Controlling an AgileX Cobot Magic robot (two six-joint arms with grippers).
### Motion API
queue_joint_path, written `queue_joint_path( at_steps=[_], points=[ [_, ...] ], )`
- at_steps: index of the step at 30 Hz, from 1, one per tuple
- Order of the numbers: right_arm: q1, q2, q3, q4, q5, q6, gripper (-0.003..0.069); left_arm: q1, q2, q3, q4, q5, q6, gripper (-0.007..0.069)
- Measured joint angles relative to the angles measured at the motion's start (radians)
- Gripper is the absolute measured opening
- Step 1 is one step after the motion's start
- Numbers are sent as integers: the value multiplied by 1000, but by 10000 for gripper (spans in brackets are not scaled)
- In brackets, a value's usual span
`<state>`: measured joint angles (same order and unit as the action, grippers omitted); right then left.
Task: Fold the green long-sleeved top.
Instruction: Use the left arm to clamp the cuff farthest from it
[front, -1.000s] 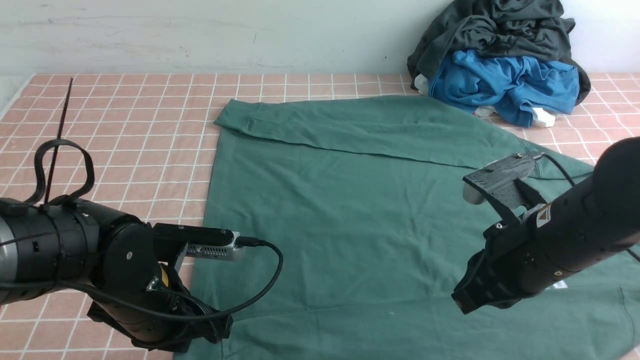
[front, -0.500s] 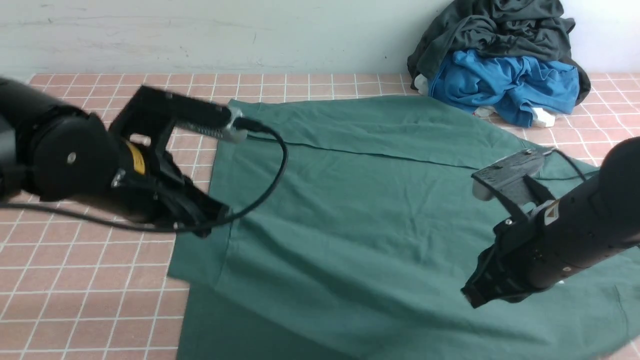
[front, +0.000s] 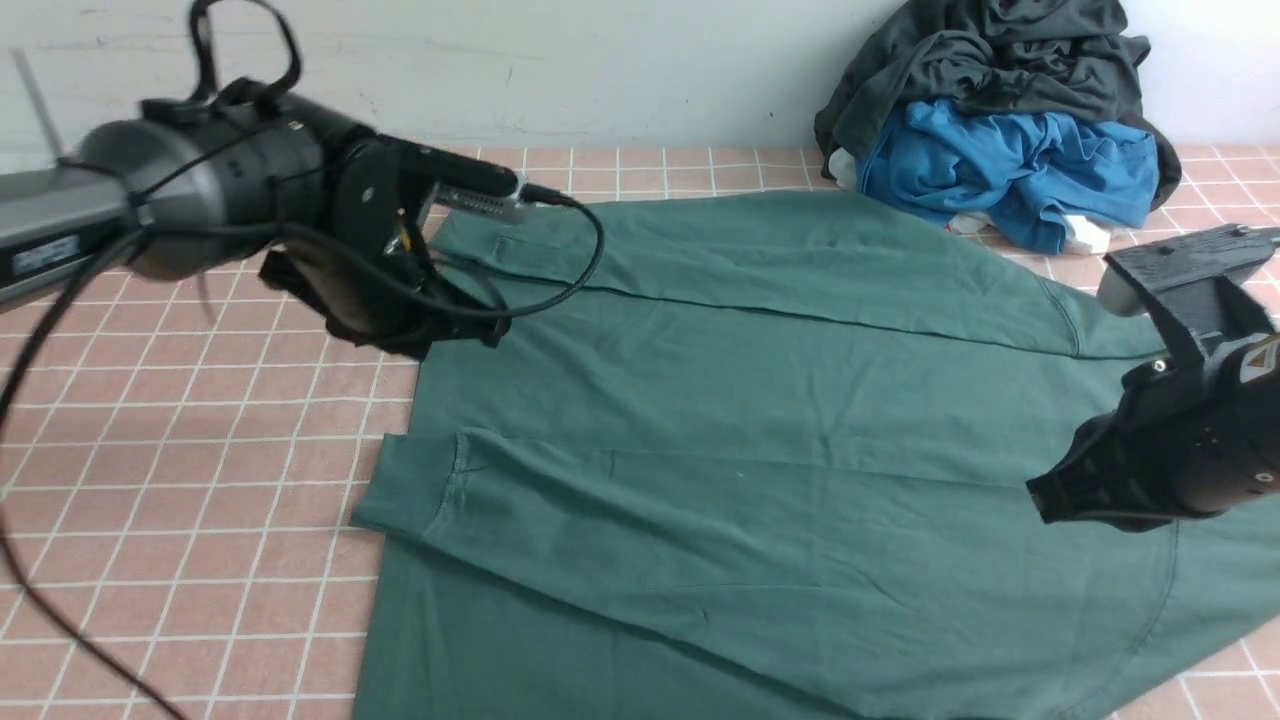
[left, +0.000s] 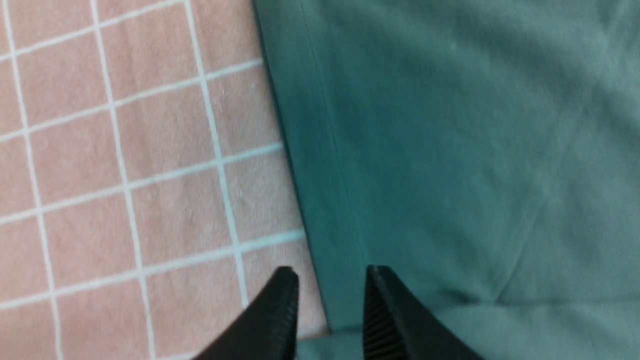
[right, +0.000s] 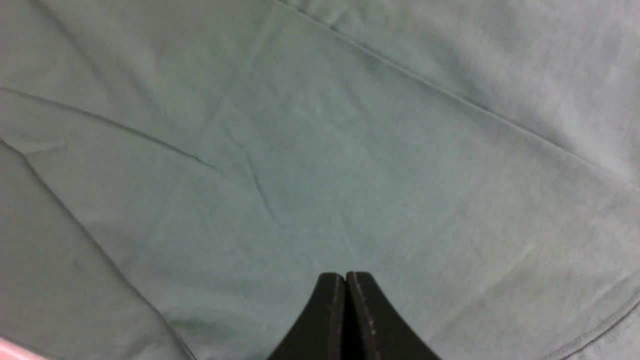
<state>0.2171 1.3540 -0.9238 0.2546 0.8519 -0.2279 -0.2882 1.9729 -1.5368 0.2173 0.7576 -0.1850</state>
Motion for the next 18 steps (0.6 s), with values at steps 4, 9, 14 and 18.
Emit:
queue_joint_path(
  at_steps=[4, 9, 14, 18],
  points=[
    [0, 0, 0, 24, -4, -3, -10, 4, 132, -200, -1, 29, 0, 366],
    [0, 0, 0, 26, -18, -3, -10, 52, 317, -477, -60, 34, -65, 471],
    [0, 0, 0, 61, -18, -3, -10, 108, 465, -679, -117, 31, -124, 483],
    [0, 0, 0, 151, -18, -70, -10, 132, 584, -805, -116, -23, -142, 483]
  ],
)
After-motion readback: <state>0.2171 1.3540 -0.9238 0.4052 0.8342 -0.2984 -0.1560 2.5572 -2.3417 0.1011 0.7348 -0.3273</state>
